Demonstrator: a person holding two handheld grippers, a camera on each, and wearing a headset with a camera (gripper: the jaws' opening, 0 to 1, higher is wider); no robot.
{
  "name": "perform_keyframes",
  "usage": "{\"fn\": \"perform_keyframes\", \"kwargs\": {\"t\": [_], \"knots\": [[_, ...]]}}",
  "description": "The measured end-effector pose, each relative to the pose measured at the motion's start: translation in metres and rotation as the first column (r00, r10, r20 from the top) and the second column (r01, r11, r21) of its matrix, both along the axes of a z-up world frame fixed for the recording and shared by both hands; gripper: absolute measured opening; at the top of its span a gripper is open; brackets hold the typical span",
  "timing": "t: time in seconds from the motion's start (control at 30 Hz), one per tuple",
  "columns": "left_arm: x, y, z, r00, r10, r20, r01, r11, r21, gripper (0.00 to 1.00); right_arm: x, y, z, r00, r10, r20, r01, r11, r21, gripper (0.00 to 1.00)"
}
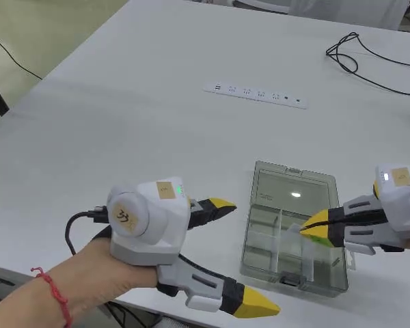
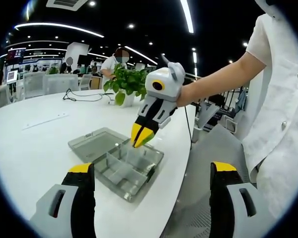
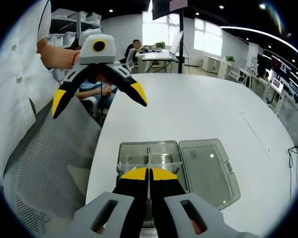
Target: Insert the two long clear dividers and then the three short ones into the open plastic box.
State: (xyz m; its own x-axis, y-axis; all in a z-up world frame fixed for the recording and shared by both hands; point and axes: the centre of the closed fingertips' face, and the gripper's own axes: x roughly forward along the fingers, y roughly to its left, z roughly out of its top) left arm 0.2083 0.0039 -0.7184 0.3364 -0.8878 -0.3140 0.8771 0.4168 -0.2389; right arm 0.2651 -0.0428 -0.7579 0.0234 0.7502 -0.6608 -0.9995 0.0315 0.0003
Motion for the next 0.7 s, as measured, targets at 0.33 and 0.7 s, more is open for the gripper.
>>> {"fn": "perform_keyframes", "kwargs": {"t": [0.33,0.7], "knots": [[0.001,0.0,-0.001,1.0,0.0,0.0,0.0,1.0,0.002,0.99,-0.002,0.003,0.001,1.0,0.004,-0.001,-0.004,1.0,-0.006,0.02],[0.0,0.0,-0.001,1.0,0.0,0.0,0.0,1.0,-0.001,0.99,-0.002,0.007,-0.011,1.0,0.012,-0.007,-0.013,0.998,-0.062,0.02]]}}
